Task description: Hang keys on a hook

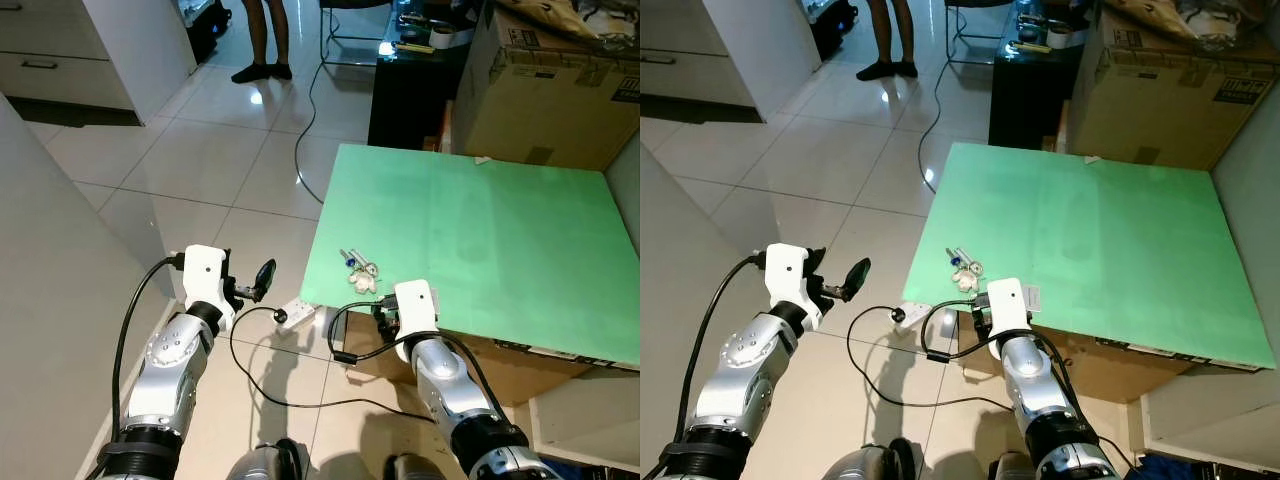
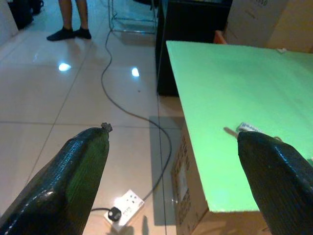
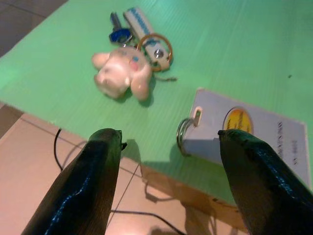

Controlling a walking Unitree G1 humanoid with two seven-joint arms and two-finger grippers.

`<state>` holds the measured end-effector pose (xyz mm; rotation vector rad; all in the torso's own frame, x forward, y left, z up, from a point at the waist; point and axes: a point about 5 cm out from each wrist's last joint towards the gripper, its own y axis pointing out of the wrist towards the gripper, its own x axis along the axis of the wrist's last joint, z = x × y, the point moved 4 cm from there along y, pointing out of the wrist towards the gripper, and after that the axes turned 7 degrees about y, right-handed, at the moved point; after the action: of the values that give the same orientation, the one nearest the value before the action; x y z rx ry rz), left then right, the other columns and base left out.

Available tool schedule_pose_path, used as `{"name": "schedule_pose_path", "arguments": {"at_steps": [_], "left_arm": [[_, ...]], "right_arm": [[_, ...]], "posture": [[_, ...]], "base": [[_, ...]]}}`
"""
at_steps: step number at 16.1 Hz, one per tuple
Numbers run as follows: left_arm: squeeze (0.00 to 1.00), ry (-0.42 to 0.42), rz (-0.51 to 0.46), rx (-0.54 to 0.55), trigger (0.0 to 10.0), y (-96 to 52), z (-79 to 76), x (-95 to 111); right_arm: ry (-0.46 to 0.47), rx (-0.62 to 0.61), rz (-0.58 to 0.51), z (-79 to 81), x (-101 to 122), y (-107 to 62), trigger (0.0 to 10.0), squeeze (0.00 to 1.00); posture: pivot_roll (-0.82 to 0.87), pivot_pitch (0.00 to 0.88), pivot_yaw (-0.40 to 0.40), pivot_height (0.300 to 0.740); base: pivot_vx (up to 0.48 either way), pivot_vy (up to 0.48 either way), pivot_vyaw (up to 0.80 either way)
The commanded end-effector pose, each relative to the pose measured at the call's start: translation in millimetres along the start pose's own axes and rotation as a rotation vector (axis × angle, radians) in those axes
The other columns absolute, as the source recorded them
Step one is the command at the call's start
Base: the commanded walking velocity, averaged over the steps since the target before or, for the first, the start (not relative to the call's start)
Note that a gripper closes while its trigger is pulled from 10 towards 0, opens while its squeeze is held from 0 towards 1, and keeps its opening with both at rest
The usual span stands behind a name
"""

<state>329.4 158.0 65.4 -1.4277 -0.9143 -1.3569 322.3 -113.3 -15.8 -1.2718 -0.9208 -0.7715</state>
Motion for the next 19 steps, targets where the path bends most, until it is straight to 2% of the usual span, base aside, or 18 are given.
{"name": "schedule_pose_path", "arguments": {"at_steps": [1,4,6,15,16,18,19], "left_arm": [[0.00,-0.013,-0.005,0.000,10.0,-0.6,1.6,-1],[0.00,-0.016,0.001,-0.061,10.0,-2.4,-6.3,-4],[0.00,-0.045,0.009,-0.057,10.0,-2.4,-7.2,-6],[0.00,-0.061,0.010,-0.065,10.0,-1.8,-11.2,-7],[0.00,-0.063,0.011,-0.063,10.0,-1.9,-11.1,-7],[0.00,-0.073,0.014,-0.061,10.0,-2.0,-11.6,-8],[0.00,-0.079,0.016,-0.060,10.0,-1.8,-11.7,-8]], "right_arm": [[0.013,0.009,0.024,2.3,-4,0.6,10.0,0.00],[0.013,0.017,0.036,3.4,-6,1.5,10.0,0.00],[0.007,0.019,0.041,3.2,-7,1.8,10.0,0.00],[-0.005,0.017,0.060,0.2,-9,3.8,10.0,0.00],[-0.009,0.017,0.057,0.0,-8,3.9,9.6,0.00],[-0.026,0.017,0.035,-1.0,-5,4.4,0.0,0.00],[-0.027,0.018,0.033,-1.1,-4,4.5,0.0,0.00]], "posture": [[-0.17,0.126,0.071,0.740],[-0.17,0.127,0.073,0.740],[-0.17,0.129,0.074,0.740],[-0.17,0.137,0.074,0.740],[-0.17,0.137,0.074,0.740],[-0.17,0.137,0.073,0.740],[-0.17,0.137,0.073,0.740]], "base": [[0.000,0.000,0.00],[0.000,0.000,0.00],[0.000,0.000,0.00],[0.000,0.000,0.00],[0.000,0.000,0.00],[0.000,0.000,0.00],[0.000,0.000,0.00]]}}
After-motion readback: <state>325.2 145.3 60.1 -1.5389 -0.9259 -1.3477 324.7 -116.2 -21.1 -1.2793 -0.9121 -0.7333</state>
